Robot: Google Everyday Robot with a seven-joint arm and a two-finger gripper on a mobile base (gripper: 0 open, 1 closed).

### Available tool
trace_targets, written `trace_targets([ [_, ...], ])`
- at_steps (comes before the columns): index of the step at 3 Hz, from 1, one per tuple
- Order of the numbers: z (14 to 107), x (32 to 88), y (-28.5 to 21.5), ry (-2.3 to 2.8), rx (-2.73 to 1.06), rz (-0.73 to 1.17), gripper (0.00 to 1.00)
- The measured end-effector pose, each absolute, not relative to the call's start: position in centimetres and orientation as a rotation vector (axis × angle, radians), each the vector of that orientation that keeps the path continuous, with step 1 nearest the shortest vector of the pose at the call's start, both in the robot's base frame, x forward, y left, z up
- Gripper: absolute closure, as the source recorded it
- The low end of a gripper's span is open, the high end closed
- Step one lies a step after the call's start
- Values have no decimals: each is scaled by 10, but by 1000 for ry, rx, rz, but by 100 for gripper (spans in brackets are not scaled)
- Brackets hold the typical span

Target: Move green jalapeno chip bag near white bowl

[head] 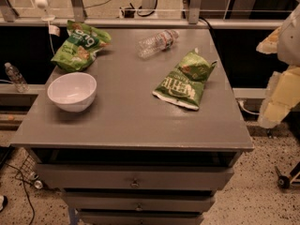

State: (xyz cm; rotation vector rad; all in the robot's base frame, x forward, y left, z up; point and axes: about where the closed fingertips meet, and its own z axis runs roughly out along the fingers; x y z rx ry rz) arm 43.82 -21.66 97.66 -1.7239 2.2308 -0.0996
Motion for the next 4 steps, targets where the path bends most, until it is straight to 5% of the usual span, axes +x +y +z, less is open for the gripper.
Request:
trace_targets([
  [1, 977, 438, -217, 2231, -1724, -100, 0],
  [4, 946, 551, -207, 1995, -1758, -6, 0],
])
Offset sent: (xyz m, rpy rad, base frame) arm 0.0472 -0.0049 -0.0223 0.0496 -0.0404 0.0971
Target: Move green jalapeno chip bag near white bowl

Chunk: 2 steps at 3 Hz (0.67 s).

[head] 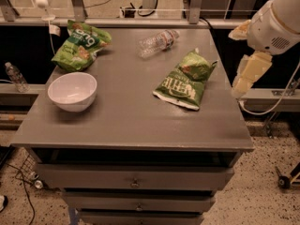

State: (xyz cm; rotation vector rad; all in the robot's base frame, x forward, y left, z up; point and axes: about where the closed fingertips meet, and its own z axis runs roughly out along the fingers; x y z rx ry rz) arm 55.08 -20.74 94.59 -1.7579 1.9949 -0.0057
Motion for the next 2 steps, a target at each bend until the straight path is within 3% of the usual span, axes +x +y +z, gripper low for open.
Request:
trace_targets([
  [2, 915, 612, -169, 1960, -1655, 58, 0],
])
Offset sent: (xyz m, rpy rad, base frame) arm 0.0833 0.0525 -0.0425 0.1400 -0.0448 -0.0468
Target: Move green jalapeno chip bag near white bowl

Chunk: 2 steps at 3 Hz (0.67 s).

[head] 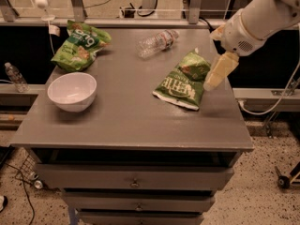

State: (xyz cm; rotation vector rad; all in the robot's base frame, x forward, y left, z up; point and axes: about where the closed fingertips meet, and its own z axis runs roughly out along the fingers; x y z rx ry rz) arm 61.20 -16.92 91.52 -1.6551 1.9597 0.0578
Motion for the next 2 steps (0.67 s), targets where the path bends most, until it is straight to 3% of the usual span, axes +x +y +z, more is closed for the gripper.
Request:
trace_targets([
  [1, 901, 628, -160, 1965, -1636, 88, 0],
  [2, 888, 640, -151, 1960, -1634, 116, 19],
])
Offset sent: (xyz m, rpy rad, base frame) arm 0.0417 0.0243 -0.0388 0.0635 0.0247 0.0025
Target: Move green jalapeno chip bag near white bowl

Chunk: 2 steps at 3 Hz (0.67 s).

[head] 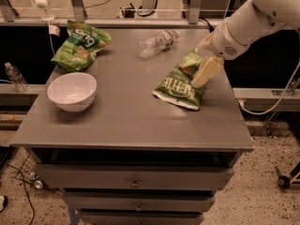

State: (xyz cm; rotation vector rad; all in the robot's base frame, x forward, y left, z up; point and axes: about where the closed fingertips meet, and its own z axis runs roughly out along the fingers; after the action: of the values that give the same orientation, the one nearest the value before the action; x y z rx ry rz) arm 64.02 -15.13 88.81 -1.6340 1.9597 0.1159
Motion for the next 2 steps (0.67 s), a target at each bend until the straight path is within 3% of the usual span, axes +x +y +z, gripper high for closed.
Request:
trace_targets([
  [2, 888, 649, -138, 1871, -1637, 211, 65],
])
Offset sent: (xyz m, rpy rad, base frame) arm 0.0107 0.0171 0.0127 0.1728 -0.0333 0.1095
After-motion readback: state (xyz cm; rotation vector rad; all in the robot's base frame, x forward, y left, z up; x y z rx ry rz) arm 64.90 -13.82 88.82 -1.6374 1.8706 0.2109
